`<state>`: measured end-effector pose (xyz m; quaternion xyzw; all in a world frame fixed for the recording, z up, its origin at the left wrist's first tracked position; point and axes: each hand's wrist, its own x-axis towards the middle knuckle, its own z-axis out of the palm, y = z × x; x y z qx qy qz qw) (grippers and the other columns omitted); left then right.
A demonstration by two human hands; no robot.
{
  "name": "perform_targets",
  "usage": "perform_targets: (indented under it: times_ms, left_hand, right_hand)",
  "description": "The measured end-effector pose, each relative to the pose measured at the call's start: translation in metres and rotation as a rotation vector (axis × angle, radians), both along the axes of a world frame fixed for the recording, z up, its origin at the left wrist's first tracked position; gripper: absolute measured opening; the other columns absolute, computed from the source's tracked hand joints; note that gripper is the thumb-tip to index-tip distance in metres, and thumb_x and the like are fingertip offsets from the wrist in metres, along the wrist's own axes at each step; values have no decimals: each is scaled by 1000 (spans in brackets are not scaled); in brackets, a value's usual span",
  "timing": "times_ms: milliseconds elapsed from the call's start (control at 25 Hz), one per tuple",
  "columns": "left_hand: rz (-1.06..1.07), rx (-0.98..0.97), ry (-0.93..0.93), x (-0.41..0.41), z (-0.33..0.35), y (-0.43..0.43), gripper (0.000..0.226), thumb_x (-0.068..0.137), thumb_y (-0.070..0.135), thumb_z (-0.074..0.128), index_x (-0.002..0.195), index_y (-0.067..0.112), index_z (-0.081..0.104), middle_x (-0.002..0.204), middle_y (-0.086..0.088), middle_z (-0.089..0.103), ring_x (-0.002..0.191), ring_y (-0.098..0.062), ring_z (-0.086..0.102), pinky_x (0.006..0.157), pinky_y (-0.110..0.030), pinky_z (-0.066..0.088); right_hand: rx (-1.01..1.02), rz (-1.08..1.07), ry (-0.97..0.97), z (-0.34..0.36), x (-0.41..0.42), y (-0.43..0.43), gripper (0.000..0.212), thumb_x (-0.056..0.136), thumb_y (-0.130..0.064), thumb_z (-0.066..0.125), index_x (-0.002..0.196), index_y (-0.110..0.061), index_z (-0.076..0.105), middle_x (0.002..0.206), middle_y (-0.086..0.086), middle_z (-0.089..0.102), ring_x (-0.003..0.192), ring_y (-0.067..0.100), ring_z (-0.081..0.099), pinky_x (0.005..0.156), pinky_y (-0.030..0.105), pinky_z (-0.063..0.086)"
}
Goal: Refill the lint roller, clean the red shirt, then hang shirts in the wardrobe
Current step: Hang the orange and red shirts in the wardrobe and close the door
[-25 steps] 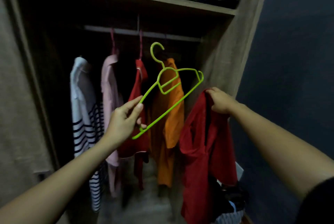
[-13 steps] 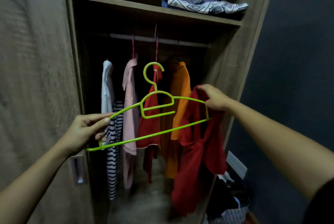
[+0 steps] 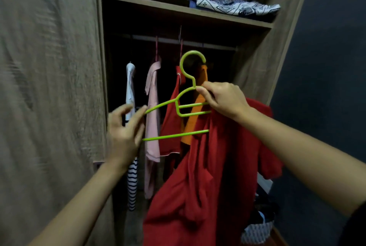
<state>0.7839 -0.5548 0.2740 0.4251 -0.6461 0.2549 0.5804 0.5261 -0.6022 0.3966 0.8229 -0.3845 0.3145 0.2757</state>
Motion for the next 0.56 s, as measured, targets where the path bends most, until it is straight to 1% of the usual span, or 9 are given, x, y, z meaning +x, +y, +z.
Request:
perform_targets:
  times_ms: [80,160,240,280,320,400,480,520,560]
  left_hand:
    - [-73,-41,-72,-36,-26,16,24,91,32,49,109,20,59,113,-9,41,100,-25,46,84,-34,42]
    - [-169,204,-79,-63,-56,21,27,86,48,51,104,30,60,122,-3,38,108,-19,44,90,-40,45]
    - [-289,486,77,-76,-71,22,40,79,57,55,112,35,57,131,3,31,118,-11,40,99,-45,43]
    - [-354,521,163,-80,-73,22,47,77,56,57,118,35,51,131,5,31,118,-8,41,101,-42,43]
    - [-393,498,209,-85,-73,24,50,76,51,58,121,35,44,129,4,33,115,-9,46,100,-37,44]
    - [-404,416,147,-98,-71,31,49,78,37,58,122,33,37,126,1,38,107,-17,55,92,-29,48]
    - [-306,377,-41,-100,-82,29,49,76,20,60,120,30,42,127,-9,41,102,-28,61,79,-30,53]
    - [-230,400,-91,-96,-89,23,52,72,10,65,117,29,47,126,-14,44,101,-32,62,78,-33,54]
    - [-182,451,-85,-91,-95,16,56,67,1,67,114,27,52,125,-17,46,104,-35,60,84,-35,53]
  right_hand:
    - [-55,33,-33,12,10,4,47,90,-53,26,87,-18,57,80,3,68,76,32,66,56,36,46]
    - [-91,59,-59,21,16,9,46,91,-52,26,88,-19,58,80,3,69,75,31,66,55,36,46]
    - [-102,62,-71,24,20,14,47,92,-53,26,89,-19,59,80,1,68,75,30,66,55,36,47]
    - [-102,62,-72,23,21,17,46,92,-52,26,89,-19,59,79,1,68,75,30,66,55,36,47]
    - [-98,62,-72,22,21,21,46,92,-52,27,89,-19,59,79,0,68,74,29,66,54,36,47]
    - [-85,72,-86,18,21,26,47,91,-53,27,89,-20,60,78,-1,67,74,27,66,54,34,47]
    - [-64,90,-112,15,18,31,46,91,-52,27,89,-21,60,75,-3,66,74,24,65,55,34,46]
    - [-54,95,-132,15,14,32,44,91,-51,28,88,-21,60,73,-3,65,73,23,65,55,34,47]
    - [-44,107,-160,16,9,33,42,92,-51,30,87,-22,61,70,-4,63,71,22,64,56,34,49]
